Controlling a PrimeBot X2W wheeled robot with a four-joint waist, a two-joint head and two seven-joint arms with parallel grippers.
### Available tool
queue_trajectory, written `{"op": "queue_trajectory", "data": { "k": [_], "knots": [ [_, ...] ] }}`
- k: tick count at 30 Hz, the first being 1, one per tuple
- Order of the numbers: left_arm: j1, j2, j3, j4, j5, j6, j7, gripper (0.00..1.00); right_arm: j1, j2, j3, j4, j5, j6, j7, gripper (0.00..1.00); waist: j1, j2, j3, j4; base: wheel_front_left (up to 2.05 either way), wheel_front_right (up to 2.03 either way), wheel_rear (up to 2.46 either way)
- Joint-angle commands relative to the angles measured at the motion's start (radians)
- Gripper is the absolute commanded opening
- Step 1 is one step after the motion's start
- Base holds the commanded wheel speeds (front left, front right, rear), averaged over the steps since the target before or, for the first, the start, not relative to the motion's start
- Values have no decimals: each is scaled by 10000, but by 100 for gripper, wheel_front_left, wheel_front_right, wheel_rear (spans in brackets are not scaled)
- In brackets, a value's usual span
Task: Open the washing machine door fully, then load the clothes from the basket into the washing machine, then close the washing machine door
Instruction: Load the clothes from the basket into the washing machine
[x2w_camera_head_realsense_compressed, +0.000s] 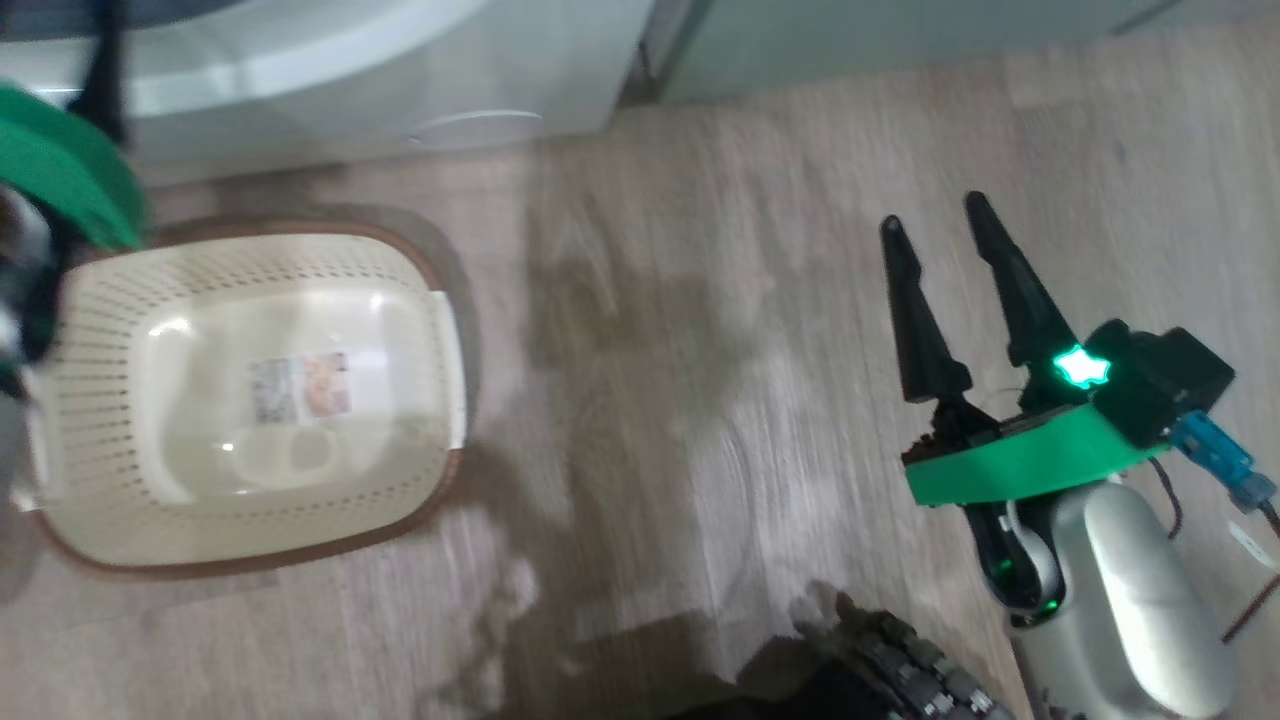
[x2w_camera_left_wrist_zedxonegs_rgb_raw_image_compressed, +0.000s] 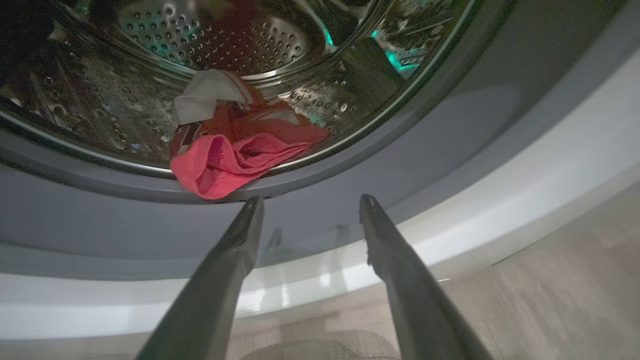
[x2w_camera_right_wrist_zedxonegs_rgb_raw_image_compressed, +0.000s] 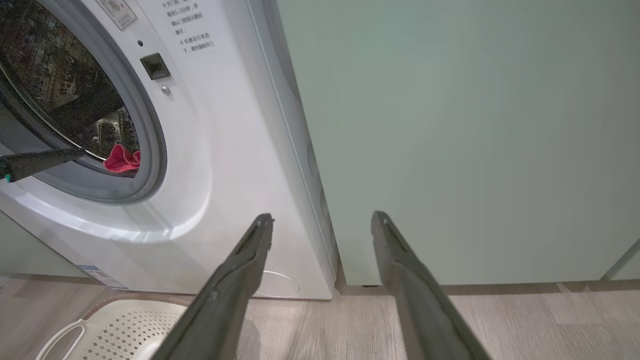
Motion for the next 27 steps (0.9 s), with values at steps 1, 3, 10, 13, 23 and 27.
{"op": "queue_trajectory", "data": {
  "k": [1, 3, 10, 13, 23, 27],
  "knots": [
    [-846, 796, 405, 143, -48, -216, 424, 100, -147, -45, 378, -166, 178, 0, -171, 100, -3, 0, 541, -518, 0, 0, 0],
    [-1500, 1146, 351, 586, 4, -428, 951, 100, -283, -45, 528, -55, 338, 0, -230, 100, -3, 0, 790, -688, 0, 0, 0],
    [-3291, 2172, 146, 1460, 340, -922, 2391, 100, -755, -45, 853, 7, 819, 0, -290, 100, -3, 0, 1436, -1138, 0, 0, 0],
    [-4036, 2609, 28, 1780, 572, -1110, 2917, 100, -913, -45, 934, -98, 1023, 0, -293, 100, -3, 0, 1690, -1323, 0, 0, 0],
    [-5479, 3530, -417, 2442, 1157, -1520, 4351, 100, -1025, -45, 1146, -269, 1478, 0, -295, 100, -3, 0, 2111, -1728, 0, 0, 0],
    [-5771, 3745, -582, 2743, 1286, -1544, 5072, 100, -1016, -45, 1204, -295, 1589, 0, -295, 100, -3, 0, 2173, -1820, 0, 0, 0]
  ]
}}
